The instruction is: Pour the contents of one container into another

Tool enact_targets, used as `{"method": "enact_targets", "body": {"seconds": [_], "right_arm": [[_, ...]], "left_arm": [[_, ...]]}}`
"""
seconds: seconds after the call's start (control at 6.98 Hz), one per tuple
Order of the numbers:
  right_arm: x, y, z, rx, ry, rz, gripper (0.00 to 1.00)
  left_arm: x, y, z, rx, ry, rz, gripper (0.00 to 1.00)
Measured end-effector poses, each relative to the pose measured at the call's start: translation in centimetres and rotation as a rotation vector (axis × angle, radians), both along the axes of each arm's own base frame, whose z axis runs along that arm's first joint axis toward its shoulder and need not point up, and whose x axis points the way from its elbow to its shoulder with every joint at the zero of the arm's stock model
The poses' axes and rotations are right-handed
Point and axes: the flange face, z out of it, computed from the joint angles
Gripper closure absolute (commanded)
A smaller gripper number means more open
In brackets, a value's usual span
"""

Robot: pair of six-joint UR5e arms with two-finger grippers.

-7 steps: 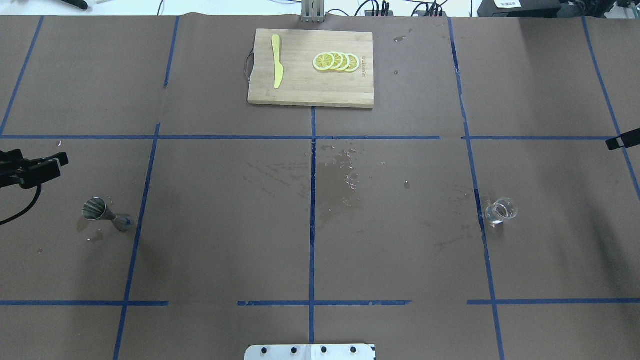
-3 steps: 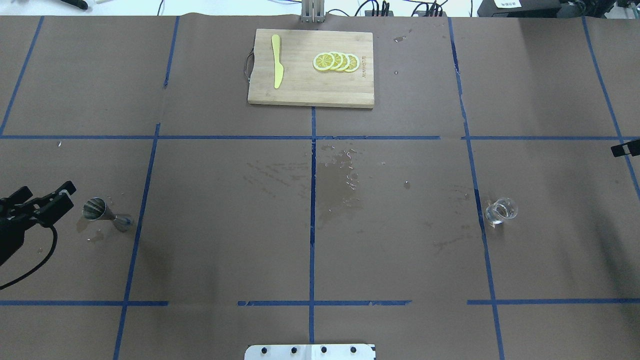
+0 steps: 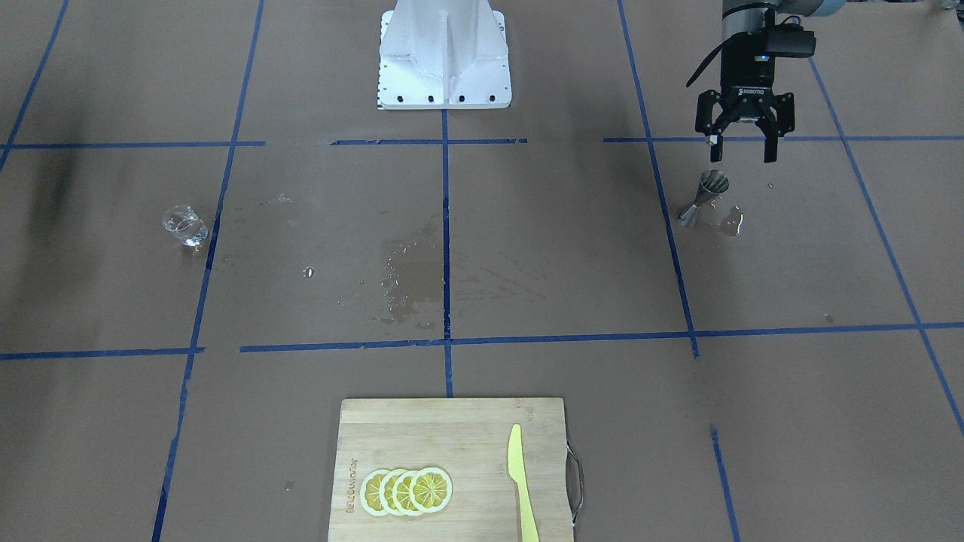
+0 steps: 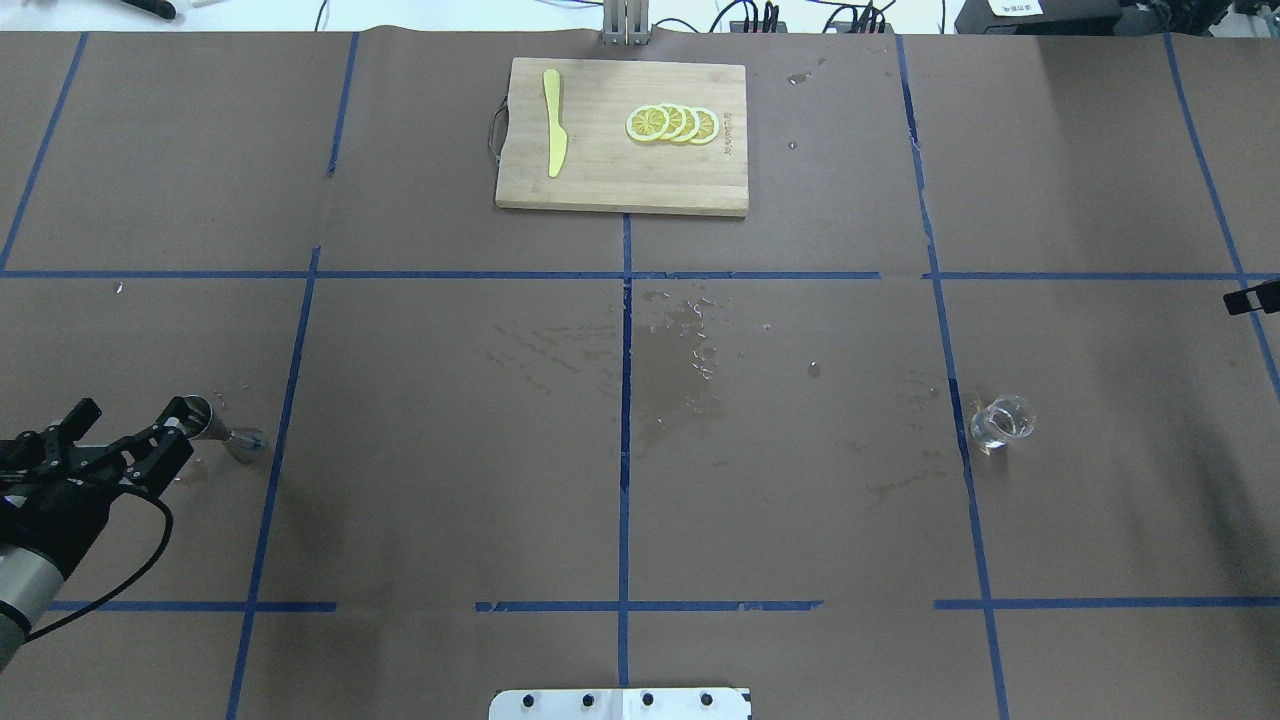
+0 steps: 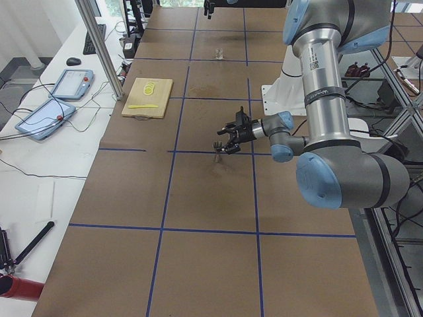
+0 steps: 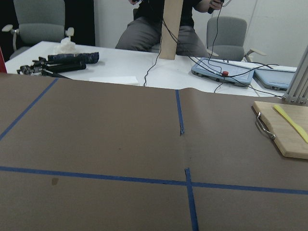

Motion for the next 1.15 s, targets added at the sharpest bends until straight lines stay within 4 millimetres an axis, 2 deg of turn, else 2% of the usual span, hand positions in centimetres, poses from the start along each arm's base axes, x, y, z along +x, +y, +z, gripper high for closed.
{"method": "enact_targets", "body": {"seconds": [0.72, 1.15], "right_arm": [[0.0, -0.1, 0.2, -0.003, 0.003, 0.001, 0.00], [0.0, -0.1, 0.1, -0.002, 0.002, 0.002, 0.00]], "left_arm": [[6.0, 0.6, 2.0, 0.067, -0.065, -0.013, 0.05], [7.3, 0.6, 4.0, 0.067, -0.094, -0.012, 0.06]]}}
